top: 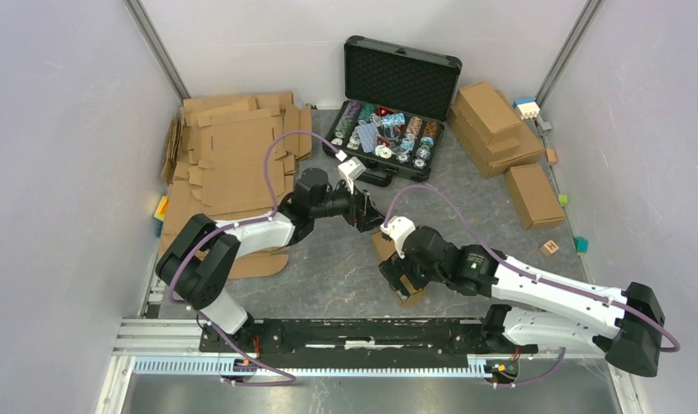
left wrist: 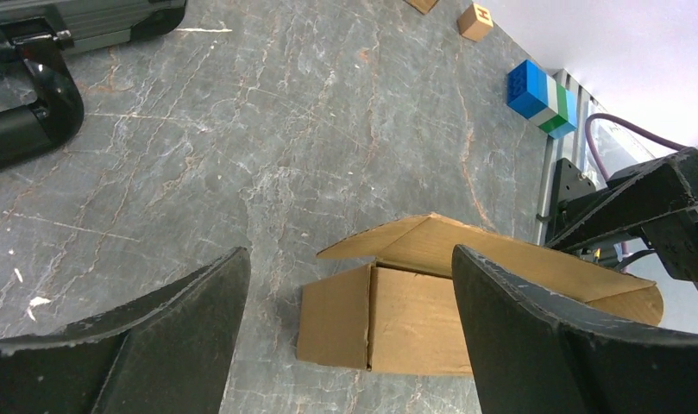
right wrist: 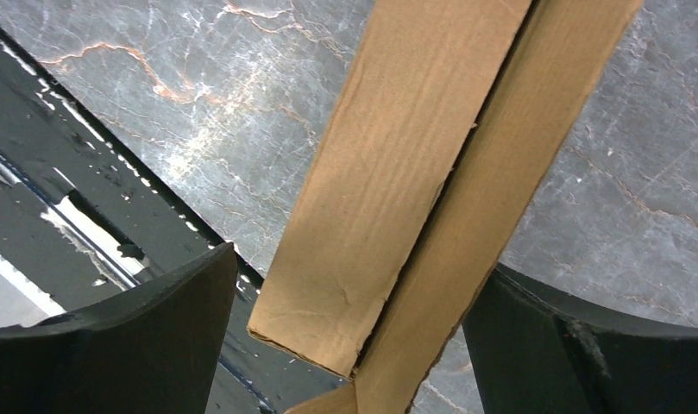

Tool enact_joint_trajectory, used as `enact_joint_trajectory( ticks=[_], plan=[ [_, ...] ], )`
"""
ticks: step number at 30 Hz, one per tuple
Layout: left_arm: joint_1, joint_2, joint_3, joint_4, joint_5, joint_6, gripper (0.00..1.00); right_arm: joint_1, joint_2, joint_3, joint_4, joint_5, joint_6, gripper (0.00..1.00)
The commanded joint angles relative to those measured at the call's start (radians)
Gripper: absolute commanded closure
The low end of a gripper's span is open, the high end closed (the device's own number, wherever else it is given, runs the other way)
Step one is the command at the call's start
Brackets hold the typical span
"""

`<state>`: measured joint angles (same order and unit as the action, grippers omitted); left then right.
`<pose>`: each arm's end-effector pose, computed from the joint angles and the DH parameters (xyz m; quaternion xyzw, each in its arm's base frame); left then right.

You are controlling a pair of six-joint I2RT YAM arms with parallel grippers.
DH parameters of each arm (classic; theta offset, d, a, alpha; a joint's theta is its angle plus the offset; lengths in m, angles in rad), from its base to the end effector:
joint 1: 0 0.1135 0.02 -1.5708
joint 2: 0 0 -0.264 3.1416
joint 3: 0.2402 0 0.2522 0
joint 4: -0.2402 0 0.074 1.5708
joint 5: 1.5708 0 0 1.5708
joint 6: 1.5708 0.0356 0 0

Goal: Fold the paper box

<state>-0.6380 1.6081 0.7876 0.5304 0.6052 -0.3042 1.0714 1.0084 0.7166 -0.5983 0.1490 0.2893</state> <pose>0.2608 -0.2186 0.2095 0.3027 0.7252 -0.4718 0.3997 0.1003 0.1729 0.2390 -0.3353 0.8785 0.1549 0.3029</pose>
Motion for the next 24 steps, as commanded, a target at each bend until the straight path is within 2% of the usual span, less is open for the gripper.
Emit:
enact_joint_trajectory(
  ticks=[1, 4, 8, 10, 16, 24],
  plan=[
    [0.008, -0.004, -0.011, 0.064, 0.010, -0.020, 0.07, 0.004, -0.009, 0.035, 0.039, -0.045, -0.009, 0.02],
    [0.009, -0.016, -0.018, 0.053, -0.010, -0.009, 0.07, 0.018, 0.039, 0.053, 0.006, -0.018, -0.001, 0.02],
    [0.009, -0.026, -0.036, 0.059, -0.021, -0.005, 0.07, 0.052, 0.109, 0.083, -0.081, 0.128, 0.033, 0.02],
    [0.009, -0.032, -0.038, 0.060, -0.025, -0.003, 0.07, 0.057, 0.109, 0.083, -0.094, 0.167, 0.040, 0.08],
    [0.011, -0.021, -0.040, 0.090, 0.012, -0.008, 0.08, 0.056, 0.042, 0.067, -0.056, 0.133, 0.023, 0.32],
    [0.008, -0.024, -0.050, 0.125, 0.062, -0.018, 0.08, 0.056, -0.009, 0.031, -0.051, 0.094, -0.036, 0.35]
  ],
)
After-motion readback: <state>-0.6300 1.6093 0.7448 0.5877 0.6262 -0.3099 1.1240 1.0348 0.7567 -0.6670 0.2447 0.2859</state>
